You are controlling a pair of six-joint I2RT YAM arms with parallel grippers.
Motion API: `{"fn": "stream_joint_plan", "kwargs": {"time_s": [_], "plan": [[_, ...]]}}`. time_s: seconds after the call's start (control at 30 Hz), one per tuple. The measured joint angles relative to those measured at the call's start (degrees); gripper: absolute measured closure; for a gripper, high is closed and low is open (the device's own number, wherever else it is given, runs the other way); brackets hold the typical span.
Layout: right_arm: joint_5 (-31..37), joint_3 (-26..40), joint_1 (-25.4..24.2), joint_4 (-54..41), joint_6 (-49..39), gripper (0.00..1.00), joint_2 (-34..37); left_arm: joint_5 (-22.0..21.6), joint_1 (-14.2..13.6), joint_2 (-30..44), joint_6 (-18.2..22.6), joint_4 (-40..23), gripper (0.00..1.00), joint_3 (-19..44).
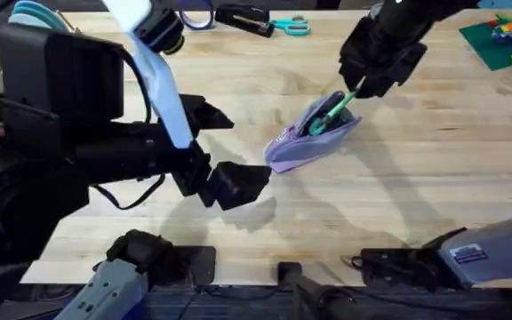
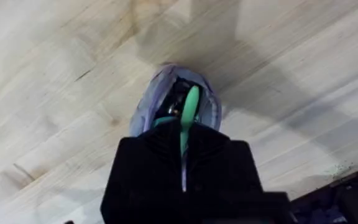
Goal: Unzip the bag, pick up the pens from the table one at a time and place them inside, then zip the bag closed.
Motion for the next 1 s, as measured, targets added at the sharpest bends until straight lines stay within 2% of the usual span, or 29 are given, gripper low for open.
{"fn": "stream_joint_plan", "kwargs": {"time_s": [0.27, 0.57, 1.0], "plan": [[0.17, -0.71, 1.66, 1.11, 3.03, 0.967, 1.35, 0.0, 0.0, 0.0, 0.0, 0.0, 0.008, 0.0], [0.22, -5.43, 3.65, 1.86, 8.16, 0.968, 1.34, 0.0, 0.0, 0.0, 0.0, 0.0, 0.008, 0.0], [-2.34, -9.25, 4.16, 9.25, 13.7, 0.969, 1.35, 0.0, 0.0, 0.0, 0.0, 0.0, 0.008, 0.0]]}}
